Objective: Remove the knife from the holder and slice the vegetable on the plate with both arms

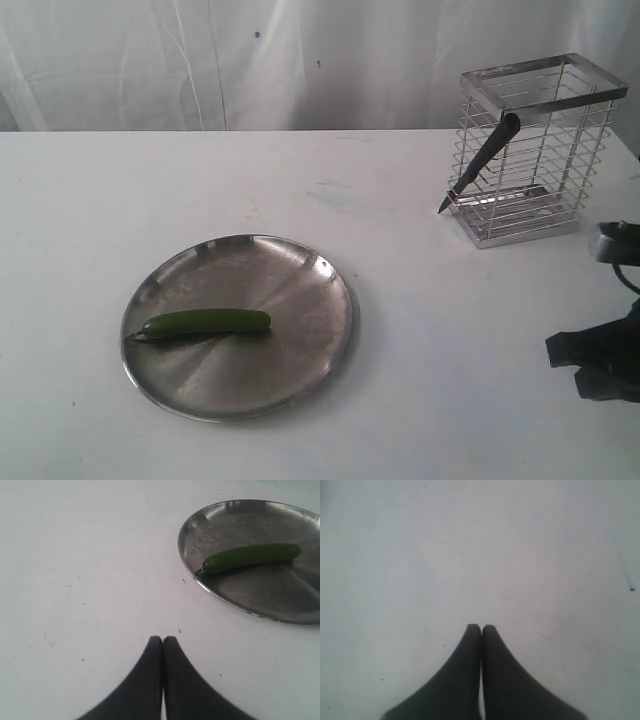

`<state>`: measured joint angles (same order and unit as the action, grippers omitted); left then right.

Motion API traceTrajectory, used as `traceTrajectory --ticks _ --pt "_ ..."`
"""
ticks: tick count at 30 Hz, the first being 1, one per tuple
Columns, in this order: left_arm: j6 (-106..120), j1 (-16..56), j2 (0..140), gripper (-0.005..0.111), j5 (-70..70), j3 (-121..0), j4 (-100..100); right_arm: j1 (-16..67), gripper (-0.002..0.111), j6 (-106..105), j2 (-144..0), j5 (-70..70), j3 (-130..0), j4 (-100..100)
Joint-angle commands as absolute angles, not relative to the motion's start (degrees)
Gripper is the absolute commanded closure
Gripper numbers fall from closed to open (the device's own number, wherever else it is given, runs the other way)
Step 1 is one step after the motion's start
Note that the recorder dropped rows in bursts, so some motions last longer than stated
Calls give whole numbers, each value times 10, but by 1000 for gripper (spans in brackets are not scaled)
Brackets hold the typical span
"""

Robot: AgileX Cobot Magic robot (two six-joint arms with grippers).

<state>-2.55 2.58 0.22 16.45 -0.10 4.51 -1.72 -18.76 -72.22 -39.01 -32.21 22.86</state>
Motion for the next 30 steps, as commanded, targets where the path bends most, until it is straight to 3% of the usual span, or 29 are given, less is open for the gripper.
traceTrajectory --ticks 1,7,11,15,19,22,30 --pt "-27 24 0 107 163 0 46 -21 108 -184 -744 -397 -333 221" --pt "-27 24 0 107 163 0 46 -21 108 -182 -744 -394 -334 244" --pt "-27 24 0 107 163 0 46 -21 108 -218 -744 -464 -357 282" --pt "-27 24 0 107 163 0 46 -21 108 -309 -744 -580 -444 365" --pt "-27 24 0 107 163 0 46 -21 107 -322 -745 -580 -560 377" --pt "-27 24 0 107 163 0 46 -21 98 -322 -756 -573 -639 349" --pt "-27 24 0 107 163 0 46 -21 49 -245 -800 -640 -814 259"
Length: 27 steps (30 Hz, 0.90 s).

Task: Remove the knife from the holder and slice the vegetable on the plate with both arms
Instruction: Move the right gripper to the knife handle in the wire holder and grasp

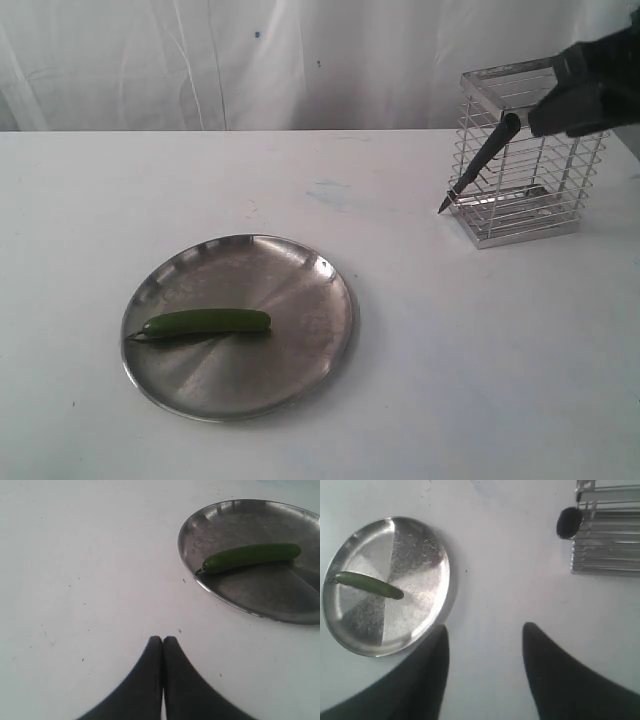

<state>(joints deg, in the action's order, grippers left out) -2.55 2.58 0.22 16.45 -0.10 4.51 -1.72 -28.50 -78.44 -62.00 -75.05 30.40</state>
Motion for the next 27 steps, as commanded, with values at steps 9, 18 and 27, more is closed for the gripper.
traceTrajectory --ticks 9,18,27 --pt "-27 24 0 107 163 0 46 -21 48 -132 -867 -613 -832 200" --pt "-27 24 0 107 163 0 46 4 48 -133 -922 -560 -832 242" --pt "-27 24 0 107 163 0 46 29 48 -130 -973 -459 -833 233"
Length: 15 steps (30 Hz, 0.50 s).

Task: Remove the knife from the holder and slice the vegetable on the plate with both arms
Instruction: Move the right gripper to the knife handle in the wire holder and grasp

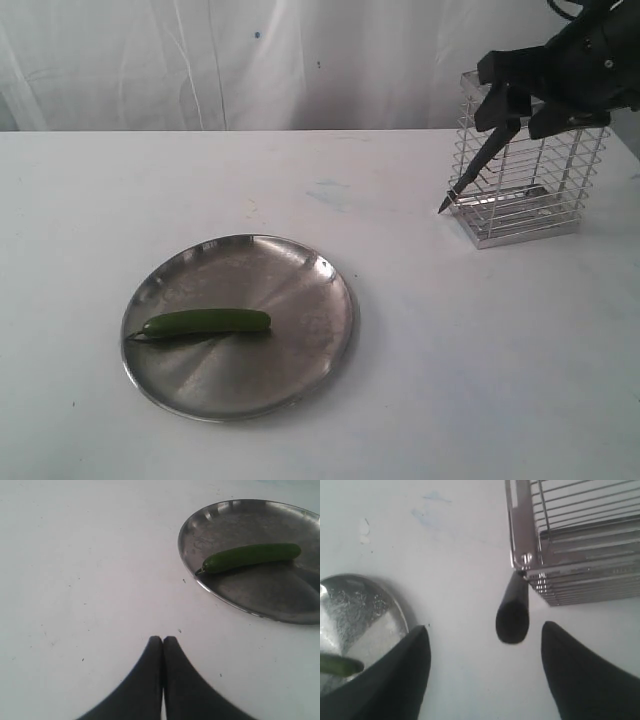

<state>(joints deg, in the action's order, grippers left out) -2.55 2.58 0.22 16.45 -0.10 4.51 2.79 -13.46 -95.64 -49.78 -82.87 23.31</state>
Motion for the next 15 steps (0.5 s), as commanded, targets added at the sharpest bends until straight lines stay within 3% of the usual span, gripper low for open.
traceTrajectory --ticks 1,11,15 --pt "-27 24 0 107 163 0 46 29 48 -130 -979 -457 -833 233" --pt "-27 24 0 107 163 0 46 29 48 -128 -1012 -410 -833 241" --pt "-27 24 0 107 163 0 46 29 54 -128 -1019 -409 -833 241"
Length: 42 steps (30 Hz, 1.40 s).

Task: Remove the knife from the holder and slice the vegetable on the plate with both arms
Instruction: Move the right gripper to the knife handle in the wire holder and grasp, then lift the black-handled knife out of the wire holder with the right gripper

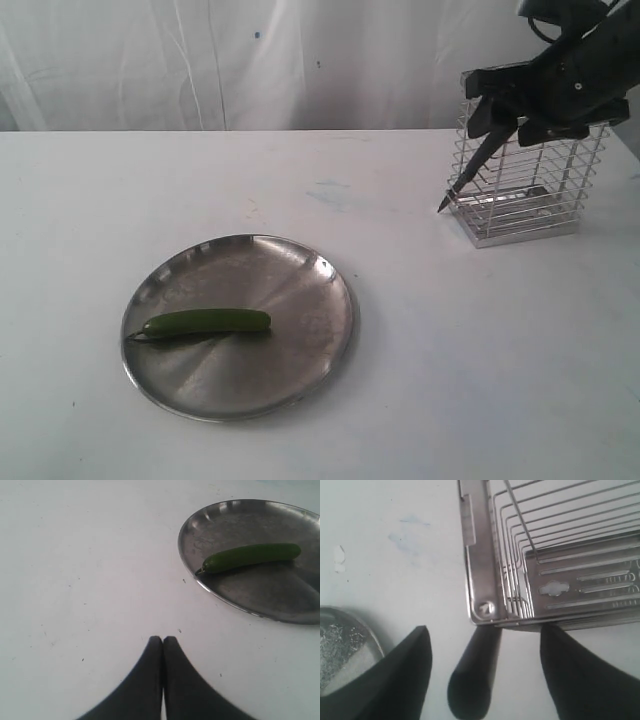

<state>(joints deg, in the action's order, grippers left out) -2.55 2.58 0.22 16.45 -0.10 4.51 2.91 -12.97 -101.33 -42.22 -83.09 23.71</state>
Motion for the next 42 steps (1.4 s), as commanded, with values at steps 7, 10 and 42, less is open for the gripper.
traceTrajectory --ticks 7,10,42 --pt "-27 24 0 107 163 0 46 29 73 -128 -1025 -408 -833 255" --pt "-27 24 0 107 163 0 46 29 84 -128 -1025 -408 -833 255" --pt "-27 24 0 107 163 0 46 29 108 -146 -879 -541 -840 210"
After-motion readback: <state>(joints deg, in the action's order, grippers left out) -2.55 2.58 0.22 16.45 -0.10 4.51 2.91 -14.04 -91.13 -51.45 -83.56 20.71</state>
